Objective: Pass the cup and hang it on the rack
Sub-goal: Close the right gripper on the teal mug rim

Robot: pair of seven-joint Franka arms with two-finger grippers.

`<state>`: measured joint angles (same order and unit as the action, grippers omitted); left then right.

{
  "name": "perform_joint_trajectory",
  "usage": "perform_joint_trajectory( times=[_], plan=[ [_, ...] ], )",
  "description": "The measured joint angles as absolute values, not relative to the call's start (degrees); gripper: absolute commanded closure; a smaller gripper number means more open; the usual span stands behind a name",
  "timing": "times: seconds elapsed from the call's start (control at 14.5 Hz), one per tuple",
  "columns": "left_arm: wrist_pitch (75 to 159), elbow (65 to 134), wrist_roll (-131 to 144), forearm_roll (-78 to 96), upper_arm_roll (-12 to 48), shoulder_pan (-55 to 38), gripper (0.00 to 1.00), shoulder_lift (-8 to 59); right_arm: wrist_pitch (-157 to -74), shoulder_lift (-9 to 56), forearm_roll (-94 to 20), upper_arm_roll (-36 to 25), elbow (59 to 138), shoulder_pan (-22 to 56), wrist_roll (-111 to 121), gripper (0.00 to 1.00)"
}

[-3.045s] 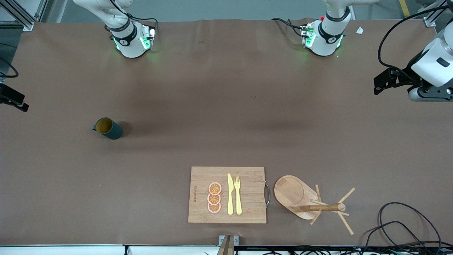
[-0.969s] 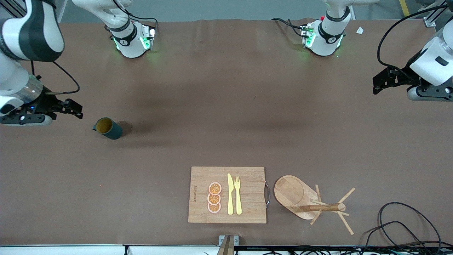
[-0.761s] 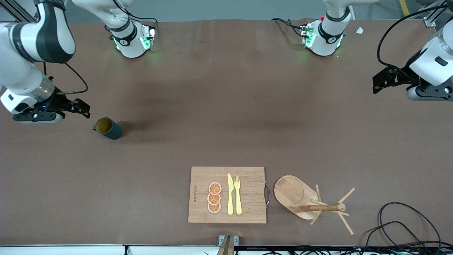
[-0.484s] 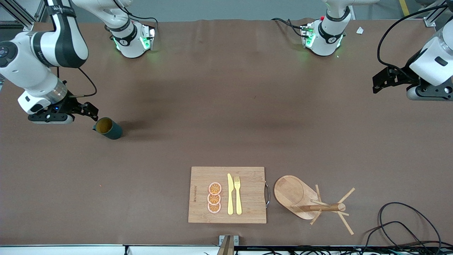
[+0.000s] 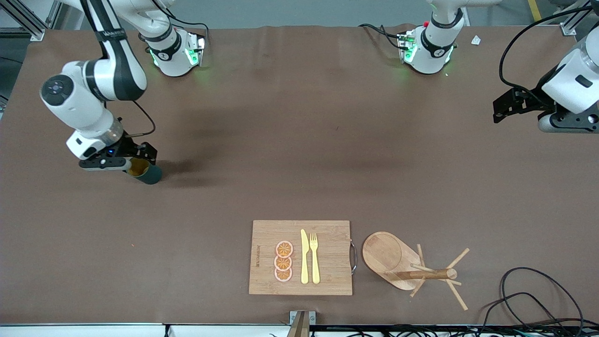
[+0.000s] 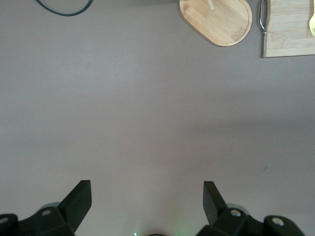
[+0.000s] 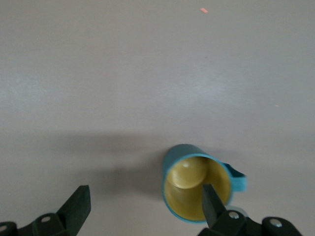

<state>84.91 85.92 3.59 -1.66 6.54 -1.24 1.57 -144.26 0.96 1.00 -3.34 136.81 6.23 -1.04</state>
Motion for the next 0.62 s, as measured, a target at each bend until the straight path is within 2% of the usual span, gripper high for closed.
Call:
perform_joint_trajectory(
  times=[0.21, 0.62],
  plan=[
    [84.8, 85.9, 3.6, -1.7, 6.6, -1.2, 0.0, 1.6, -150.1, 3.5, 1.0, -3.4, 139.0, 6.7, -1.4, 0.0],
    [84.8, 85.9, 3.6, -1.7, 6.6, -1.3, 0.0, 1.6, -153.8, 6.1, 1.0, -3.4, 139.5, 6.7, -1.4, 0.0]
  ],
)
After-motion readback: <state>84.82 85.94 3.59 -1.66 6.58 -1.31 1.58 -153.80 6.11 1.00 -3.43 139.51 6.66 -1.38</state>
